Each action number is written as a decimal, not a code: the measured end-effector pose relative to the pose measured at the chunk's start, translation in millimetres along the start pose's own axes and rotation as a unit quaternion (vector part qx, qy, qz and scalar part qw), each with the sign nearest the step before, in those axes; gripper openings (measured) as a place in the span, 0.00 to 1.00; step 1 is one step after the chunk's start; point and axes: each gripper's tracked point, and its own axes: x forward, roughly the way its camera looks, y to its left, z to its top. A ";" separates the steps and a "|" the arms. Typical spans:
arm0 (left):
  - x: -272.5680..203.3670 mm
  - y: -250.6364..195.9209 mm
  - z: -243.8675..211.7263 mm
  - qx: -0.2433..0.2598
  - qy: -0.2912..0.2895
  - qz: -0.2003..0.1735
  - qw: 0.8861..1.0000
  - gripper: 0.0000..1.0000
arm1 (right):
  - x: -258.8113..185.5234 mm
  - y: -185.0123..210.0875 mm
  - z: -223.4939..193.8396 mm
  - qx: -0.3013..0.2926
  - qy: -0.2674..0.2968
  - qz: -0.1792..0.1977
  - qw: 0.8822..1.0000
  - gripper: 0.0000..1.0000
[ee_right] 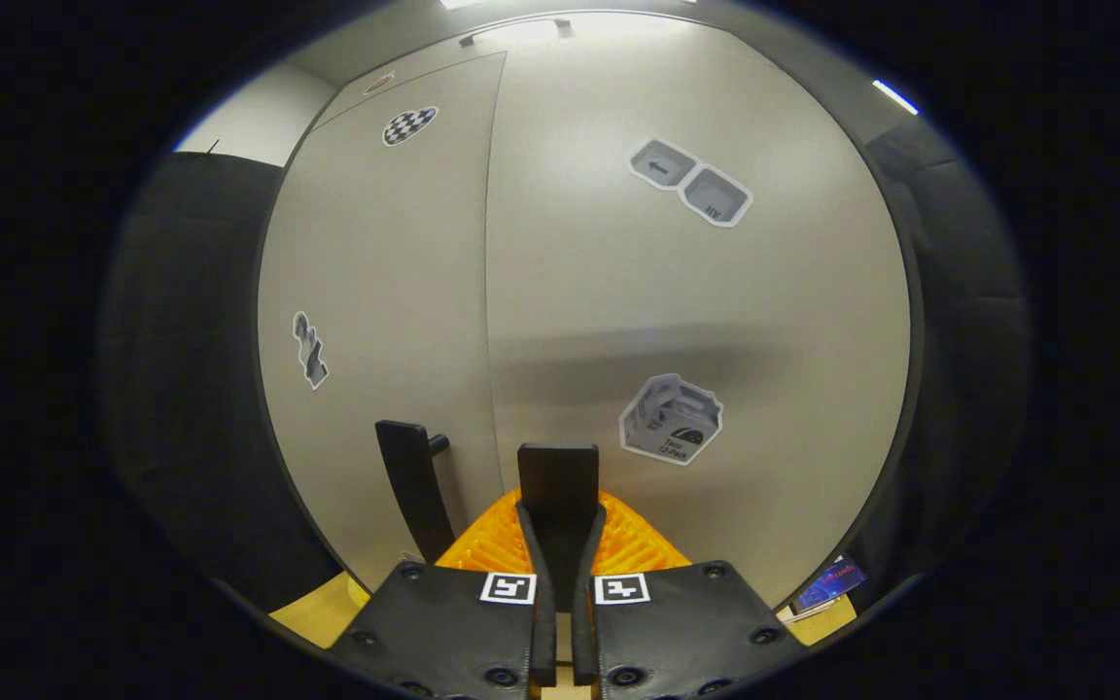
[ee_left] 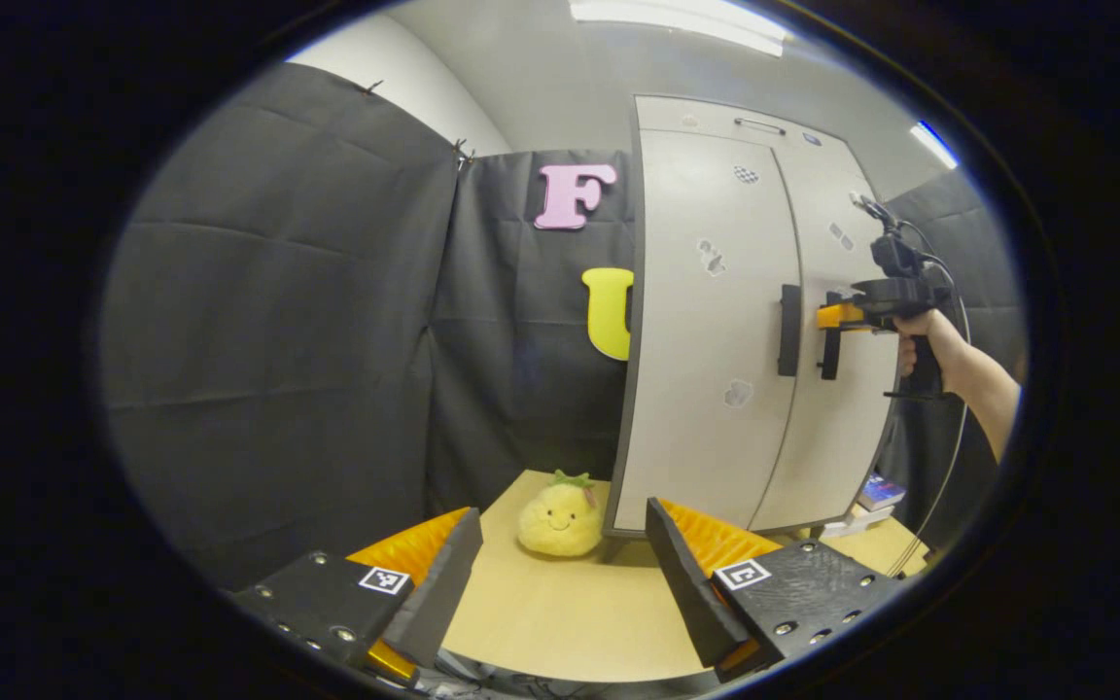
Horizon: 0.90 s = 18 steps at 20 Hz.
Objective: Open the right door of the double-door shoe cabinet with the right hand, and open the left door with the left hand.
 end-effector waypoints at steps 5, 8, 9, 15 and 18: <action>-7.1 -9.3 1.2 0.010 -0.001 -0.008 1.000 0.98 | -15.9 0.5 -2.2 -0.005 -0.012 0.000 1.000 0.04; -14.7 -12.8 -1.9 0.017 0.003 -0.009 1.000 0.98 | -27.5 -0.4 -3.4 0.000 -0.014 0.007 1.000 0.08; -18.5 -13.3 -3.3 0.018 0.004 -0.008 1.000 0.98 | -32.8 -1.5 -4.5 0.005 -0.015 0.011 1.000 0.08; -36.0 -21.5 -11.4 0.010 0.016 -0.009 1.000 0.99 | -60.4 -7.0 -8.3 0.011 -0.016 0.027 0.999 0.08; -41.4 -30.4 -12.7 0.016 0.020 -0.016 1.000 0.98 | -74.7 -11.7 -9.7 0.015 -0.017 0.032 0.999 0.08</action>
